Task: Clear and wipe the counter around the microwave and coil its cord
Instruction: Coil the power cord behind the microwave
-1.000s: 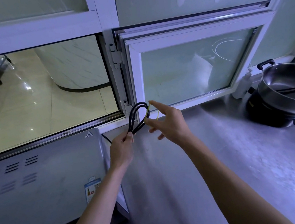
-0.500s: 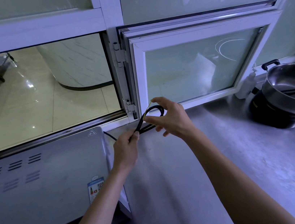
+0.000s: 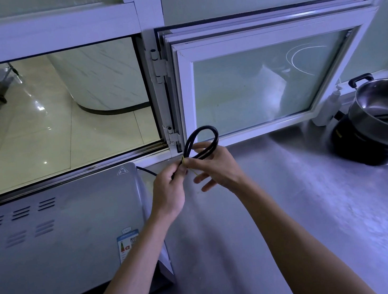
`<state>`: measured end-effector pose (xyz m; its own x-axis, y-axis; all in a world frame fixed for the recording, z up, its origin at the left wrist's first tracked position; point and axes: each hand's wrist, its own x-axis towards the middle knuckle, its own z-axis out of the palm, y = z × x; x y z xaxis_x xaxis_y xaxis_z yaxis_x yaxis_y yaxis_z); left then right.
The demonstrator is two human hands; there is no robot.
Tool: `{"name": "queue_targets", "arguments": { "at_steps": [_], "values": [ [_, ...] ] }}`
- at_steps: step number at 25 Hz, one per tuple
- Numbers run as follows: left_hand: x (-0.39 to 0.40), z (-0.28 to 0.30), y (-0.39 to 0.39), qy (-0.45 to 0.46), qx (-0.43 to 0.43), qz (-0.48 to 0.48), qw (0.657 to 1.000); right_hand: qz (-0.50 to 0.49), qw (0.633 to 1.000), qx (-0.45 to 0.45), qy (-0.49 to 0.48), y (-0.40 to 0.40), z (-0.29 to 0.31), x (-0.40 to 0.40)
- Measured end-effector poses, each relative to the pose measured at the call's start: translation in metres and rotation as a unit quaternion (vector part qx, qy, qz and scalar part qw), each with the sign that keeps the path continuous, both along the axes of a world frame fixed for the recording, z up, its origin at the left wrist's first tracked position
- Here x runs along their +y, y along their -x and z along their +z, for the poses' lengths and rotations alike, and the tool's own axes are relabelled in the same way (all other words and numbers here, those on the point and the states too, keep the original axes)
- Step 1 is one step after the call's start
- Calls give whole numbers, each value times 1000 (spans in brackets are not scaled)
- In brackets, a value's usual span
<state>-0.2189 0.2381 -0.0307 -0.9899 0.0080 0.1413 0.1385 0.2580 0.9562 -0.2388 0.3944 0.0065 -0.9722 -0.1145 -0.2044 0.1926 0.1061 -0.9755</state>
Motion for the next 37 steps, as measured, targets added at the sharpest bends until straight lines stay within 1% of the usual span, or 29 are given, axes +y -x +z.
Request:
{"name": "queue_targets", "arguments": {
  "at_steps": [4, 11, 12, 14, 16, 18, 20, 22, 24, 27, 29, 32, 35, 37],
  "values": [
    [-3, 0, 5, -11, -12, 5, 1000, -17, 1000, 11, 8, 2, -7, -2],
    [-6, -8, 11, -33, -50, 36, 998, 9, 1000, 14, -15, 0, -14, 7],
    [-7, -9, 12, -36, -52, 44, 997, 8, 999, 15, -37, -1, -16, 9],
    [-8, -12, 12, -40, -60, 54, 996, 32, 993, 20, -112, -1, -19, 11],
    [-9, -12, 12, -46, -73, 59, 994, 87, 978, 14, -188, 0, -21, 14],
    [-9, -10, 15, -56, -90, 72, 992, 154, 958, -5, -243, 0, -19, 18],
    [-10, -8, 17, -75, -110, 94, 987, 205, 943, -21, -261, -1, -15, 21],
    [-11, -8, 19, -105, -127, 116, 980, 244, 945, -25, -217, -4, -13, 21],
    [-11, -7, 19, -124, -139, 126, 974, 254, 958, -21, -132, -8, -16, 20],
    [-10, -5, 20, -150, -141, 127, 970, 207, 977, -16, 40, -18, -26, 19],
    [-9, -5, 20, -157, -141, 128, 969, 153, 976, -22, 156, -23, -34, 13],
    [-9, -7, 19, -149, -139, 130, 970, 91, 950, -33, 297, -29, -42, -4],
    [-7, -7, 18, -153, -143, 135, 968, 0, 895, -63, 442, -32, -44, -21],
    [-3, -8, 17, -151, -135, 131, 970, -63, 855, -86, 507, -37, -44, -30]
  ]
}}
